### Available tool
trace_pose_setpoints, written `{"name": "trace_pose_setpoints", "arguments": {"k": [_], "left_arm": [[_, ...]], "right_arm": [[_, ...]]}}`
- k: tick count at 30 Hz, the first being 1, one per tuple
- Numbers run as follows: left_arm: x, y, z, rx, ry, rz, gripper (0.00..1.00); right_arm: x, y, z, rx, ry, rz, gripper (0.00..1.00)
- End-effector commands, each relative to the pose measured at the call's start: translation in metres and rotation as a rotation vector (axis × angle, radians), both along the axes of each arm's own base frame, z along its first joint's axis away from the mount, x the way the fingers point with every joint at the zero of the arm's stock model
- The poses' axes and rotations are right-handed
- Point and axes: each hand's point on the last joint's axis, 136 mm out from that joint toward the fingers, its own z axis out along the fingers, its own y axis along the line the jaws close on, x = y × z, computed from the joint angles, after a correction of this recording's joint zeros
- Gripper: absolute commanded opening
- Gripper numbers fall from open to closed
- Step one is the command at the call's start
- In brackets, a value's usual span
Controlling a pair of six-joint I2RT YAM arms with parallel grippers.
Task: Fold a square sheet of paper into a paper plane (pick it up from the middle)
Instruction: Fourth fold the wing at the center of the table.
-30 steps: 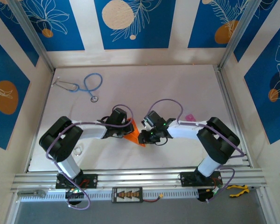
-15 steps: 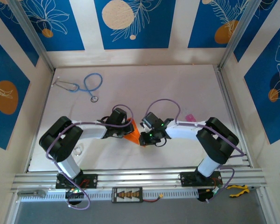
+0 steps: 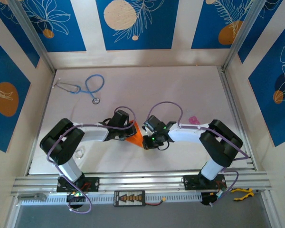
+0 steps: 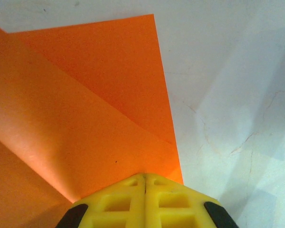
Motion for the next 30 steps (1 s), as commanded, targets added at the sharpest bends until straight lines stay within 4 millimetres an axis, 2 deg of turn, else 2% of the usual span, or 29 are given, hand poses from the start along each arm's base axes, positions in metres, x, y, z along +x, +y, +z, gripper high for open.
{"name": "trace_pose_setpoints", "arguments": {"k": [1,10,15,19,23,26,30], "left_arm": [[-0.014,0.01,-0.016,0.057,0.054,-0.01,0.04],[-0.014,0.009,-0.017,0.056,0.055,-0.012,0.04],[-0.015,0.01,-0.019,0.056,0.06,-0.013,0.04],[-0.016,0.01,-0.02,0.053,0.06,-0.013,0.04],[-0.015,0.009,-0.019,0.049,0.059,-0.012,0.04],[-0.015,0.008,-0.019,0.046,0.06,-0.013,0.03],[-0.015,0.007,-0.019,0.039,0.061,-0.012,0.03]], "right_arm": [[-0.01,-0.005,-0.002,0.023,0.048,-0.009,0.08],[-0.008,-0.002,0.011,0.137,0.082,-0.037,0.08],[0.004,0.0,0.038,0.24,0.063,-0.082,0.18],[0.016,0.002,0.062,0.338,0.05,-0.111,0.22],[0.014,0.027,0.085,0.455,0.082,-0.022,0.15],[0.007,0.048,0.08,0.423,0.105,0.047,0.09],[0.015,0.049,0.044,0.299,0.144,-0.037,0.05]]}}
